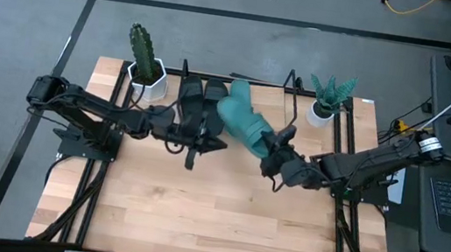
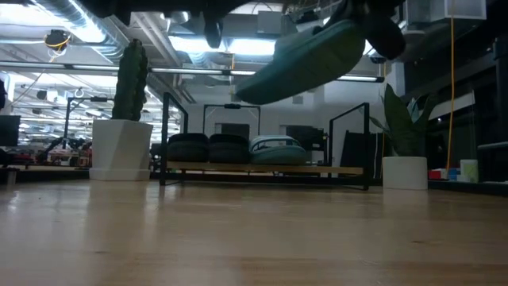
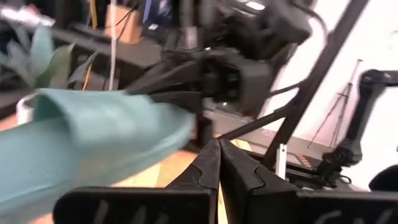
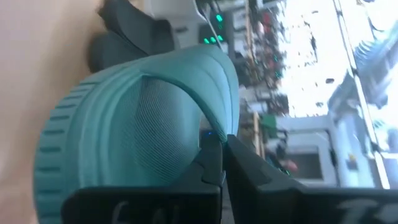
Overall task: Pick and place slides into the shelf
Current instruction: Put the green slide on the shelf
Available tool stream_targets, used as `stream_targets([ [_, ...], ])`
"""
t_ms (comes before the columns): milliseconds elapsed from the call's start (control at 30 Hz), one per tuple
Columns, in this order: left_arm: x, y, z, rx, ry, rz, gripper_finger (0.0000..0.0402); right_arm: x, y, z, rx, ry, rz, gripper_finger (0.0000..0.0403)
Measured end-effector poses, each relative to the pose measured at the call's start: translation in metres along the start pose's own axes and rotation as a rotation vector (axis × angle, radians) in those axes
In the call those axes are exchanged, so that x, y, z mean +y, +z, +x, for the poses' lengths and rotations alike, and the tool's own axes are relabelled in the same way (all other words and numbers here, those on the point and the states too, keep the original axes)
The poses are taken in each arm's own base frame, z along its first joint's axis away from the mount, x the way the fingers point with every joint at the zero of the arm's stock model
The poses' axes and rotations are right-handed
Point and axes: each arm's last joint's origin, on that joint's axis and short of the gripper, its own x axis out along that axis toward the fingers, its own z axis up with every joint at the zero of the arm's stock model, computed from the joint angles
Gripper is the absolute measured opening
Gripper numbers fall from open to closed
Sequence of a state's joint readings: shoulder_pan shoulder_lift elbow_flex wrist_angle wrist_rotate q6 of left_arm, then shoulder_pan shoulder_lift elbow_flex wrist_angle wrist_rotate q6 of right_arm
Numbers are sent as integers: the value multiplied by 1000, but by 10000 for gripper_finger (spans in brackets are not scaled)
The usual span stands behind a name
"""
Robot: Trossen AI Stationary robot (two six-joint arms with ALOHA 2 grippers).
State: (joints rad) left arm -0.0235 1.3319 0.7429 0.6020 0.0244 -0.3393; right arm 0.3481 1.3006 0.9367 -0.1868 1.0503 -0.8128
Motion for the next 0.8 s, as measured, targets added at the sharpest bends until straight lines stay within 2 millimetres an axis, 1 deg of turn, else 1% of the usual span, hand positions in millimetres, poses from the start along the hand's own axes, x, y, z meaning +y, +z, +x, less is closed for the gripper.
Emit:
stream_targets([
  [133, -8, -2, 0, -2, -36, 75, 1, -5, -6, 8, 79, -51, 7, 6],
  [267, -13, -3, 0, 2, -52, 95, 0, -10, -13, 19, 143, -80, 18, 6],
  [367, -15, -4, 0, 4, -61, 115, 0, -13, -19, 27, 228, -130, 11, 6],
  [567, -17, -5, 0, 10, -65, 163, 0, -18, -28, 39, 300, -151, 4, 6],
  [800, -16, -6, 0, 15, -63, 166, 0, -25, -41, 51, 405, -202, 22, 6],
])
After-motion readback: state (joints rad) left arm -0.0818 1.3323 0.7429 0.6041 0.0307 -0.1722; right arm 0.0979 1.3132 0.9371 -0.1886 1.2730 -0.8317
